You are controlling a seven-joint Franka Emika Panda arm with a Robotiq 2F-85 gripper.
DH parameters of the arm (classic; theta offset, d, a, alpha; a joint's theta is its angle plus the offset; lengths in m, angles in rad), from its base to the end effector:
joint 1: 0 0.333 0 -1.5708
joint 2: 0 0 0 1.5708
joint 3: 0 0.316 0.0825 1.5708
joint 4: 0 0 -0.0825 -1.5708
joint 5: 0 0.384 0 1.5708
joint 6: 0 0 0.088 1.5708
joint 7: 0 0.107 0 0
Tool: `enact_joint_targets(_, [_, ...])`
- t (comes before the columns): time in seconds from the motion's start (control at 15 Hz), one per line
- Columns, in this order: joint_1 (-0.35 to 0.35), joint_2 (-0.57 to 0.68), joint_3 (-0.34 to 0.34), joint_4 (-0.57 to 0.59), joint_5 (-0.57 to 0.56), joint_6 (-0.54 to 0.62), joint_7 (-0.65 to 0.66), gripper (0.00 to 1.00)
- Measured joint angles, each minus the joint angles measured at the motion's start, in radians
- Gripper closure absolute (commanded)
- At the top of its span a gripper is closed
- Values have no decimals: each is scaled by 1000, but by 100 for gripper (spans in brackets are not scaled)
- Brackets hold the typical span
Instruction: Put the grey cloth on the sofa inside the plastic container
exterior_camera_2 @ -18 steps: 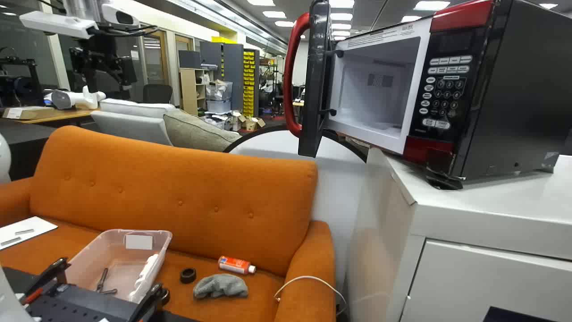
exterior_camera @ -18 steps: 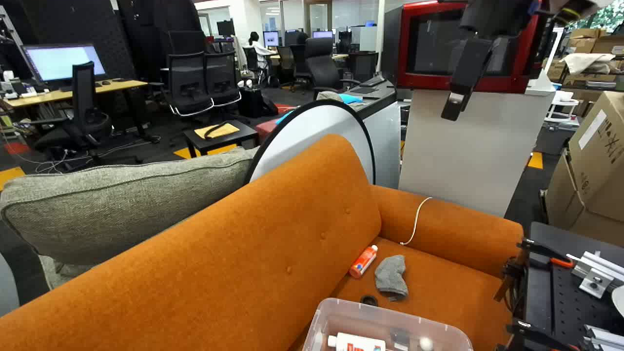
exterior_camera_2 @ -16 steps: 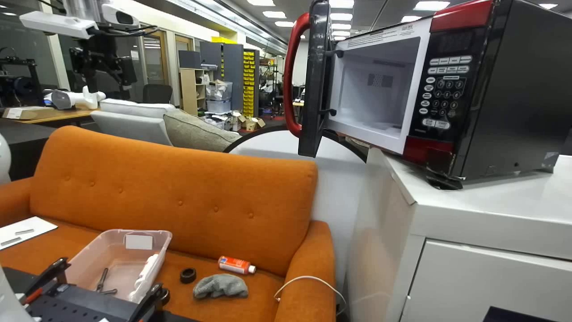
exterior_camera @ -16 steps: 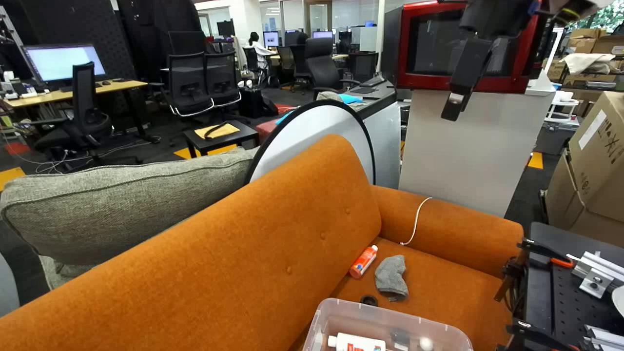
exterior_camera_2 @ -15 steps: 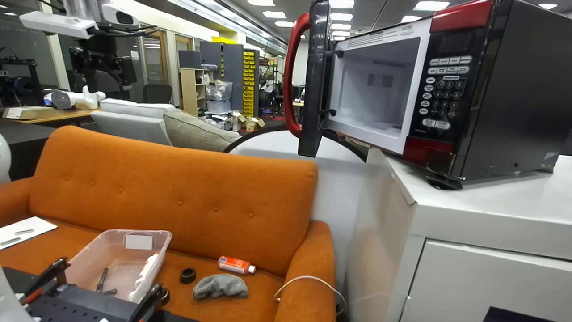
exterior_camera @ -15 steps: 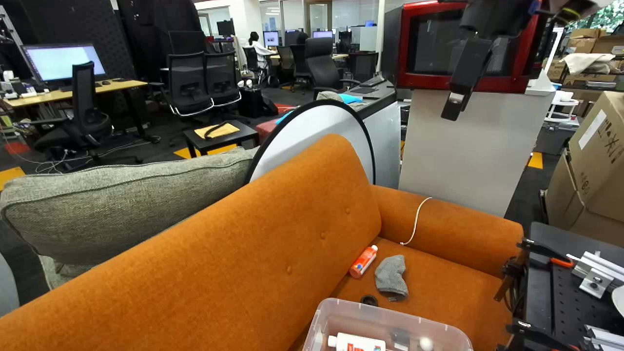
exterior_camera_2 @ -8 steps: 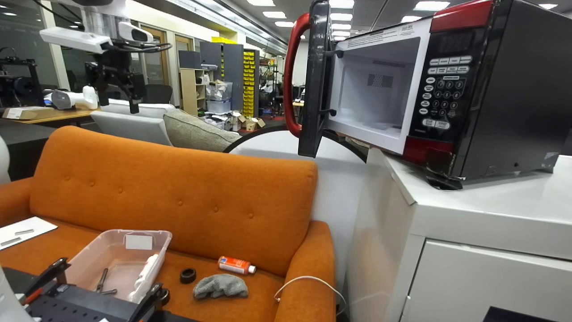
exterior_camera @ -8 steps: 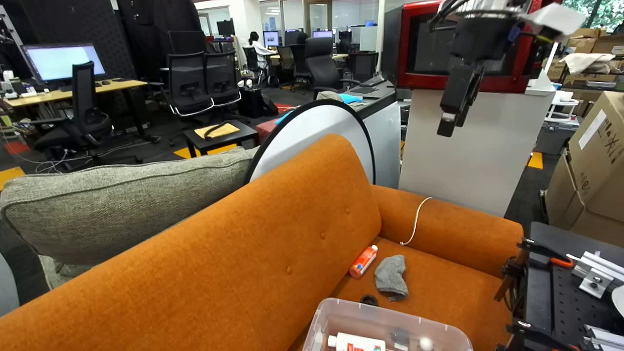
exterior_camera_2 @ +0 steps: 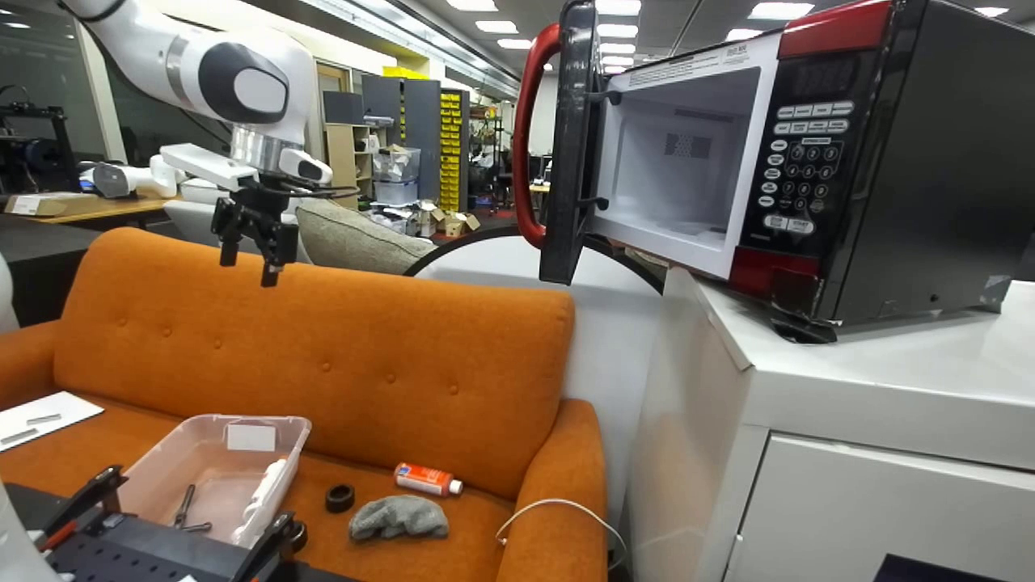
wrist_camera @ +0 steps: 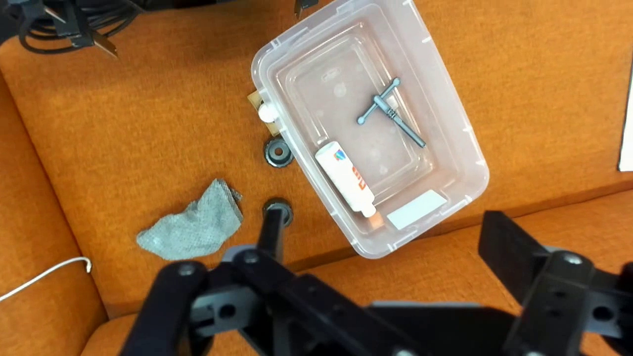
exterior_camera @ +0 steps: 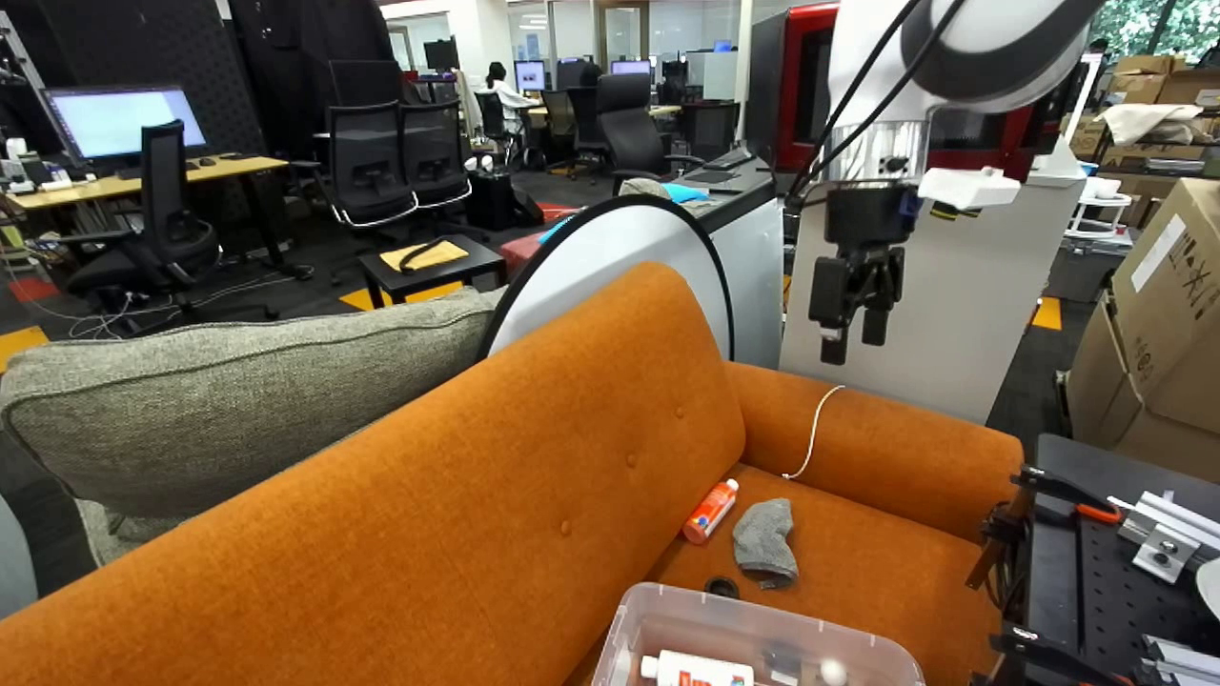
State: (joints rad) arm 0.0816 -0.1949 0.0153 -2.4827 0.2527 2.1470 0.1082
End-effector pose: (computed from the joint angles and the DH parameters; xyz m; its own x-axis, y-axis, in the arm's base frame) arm 0.4333 0.0525 0.3515 0.9740 -0.1472 -0.1721 -0.1763 -0.9699 -0.1680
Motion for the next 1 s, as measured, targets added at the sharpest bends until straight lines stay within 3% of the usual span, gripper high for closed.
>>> enact_joint_targets(0.2, [-7, 89, -1, 18, 17, 20, 16, 0])
enact_joint_targets(0.8, [-11, 95, -2, 31, 17, 23, 26, 0])
enact_joint_targets(1.0, [-46, 108, -29, 30, 27, 62, 34, 0])
